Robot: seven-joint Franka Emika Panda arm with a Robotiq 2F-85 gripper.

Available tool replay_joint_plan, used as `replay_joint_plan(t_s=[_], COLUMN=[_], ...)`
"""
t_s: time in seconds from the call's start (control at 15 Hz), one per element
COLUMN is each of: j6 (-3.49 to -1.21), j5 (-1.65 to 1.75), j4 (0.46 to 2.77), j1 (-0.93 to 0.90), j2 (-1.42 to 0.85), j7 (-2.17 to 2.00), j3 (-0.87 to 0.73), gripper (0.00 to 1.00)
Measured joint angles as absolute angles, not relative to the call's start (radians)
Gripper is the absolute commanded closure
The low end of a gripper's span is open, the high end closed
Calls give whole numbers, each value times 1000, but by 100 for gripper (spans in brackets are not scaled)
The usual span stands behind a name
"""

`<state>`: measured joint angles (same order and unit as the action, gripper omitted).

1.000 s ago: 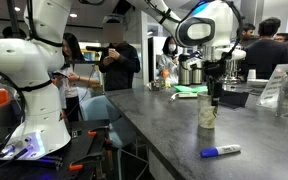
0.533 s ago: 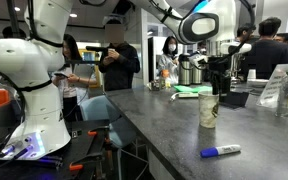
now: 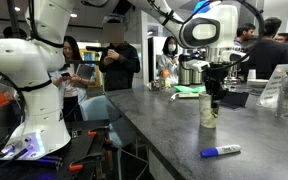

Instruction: Move the cup closer to the edge of the table

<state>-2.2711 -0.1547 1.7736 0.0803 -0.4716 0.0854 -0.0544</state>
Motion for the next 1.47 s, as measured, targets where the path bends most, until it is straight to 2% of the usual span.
replay_joint_plan(t_s=[0.13, 0.6, 0.87, 1.2, 1.47], j6=[-2274, -2280, -2313, -2527, -2621], j5=[-155, -149, -144, -170, -179], j4=[1780, 1899, 2105, 2443, 2605], j1=[83, 76, 70, 67, 46], j2=[-470, -385, -222, -4, 92], j7=[107, 115, 114, 111, 89], j3=[-47, -45, -44, -39, -34], gripper=[96, 96, 96, 96, 96])
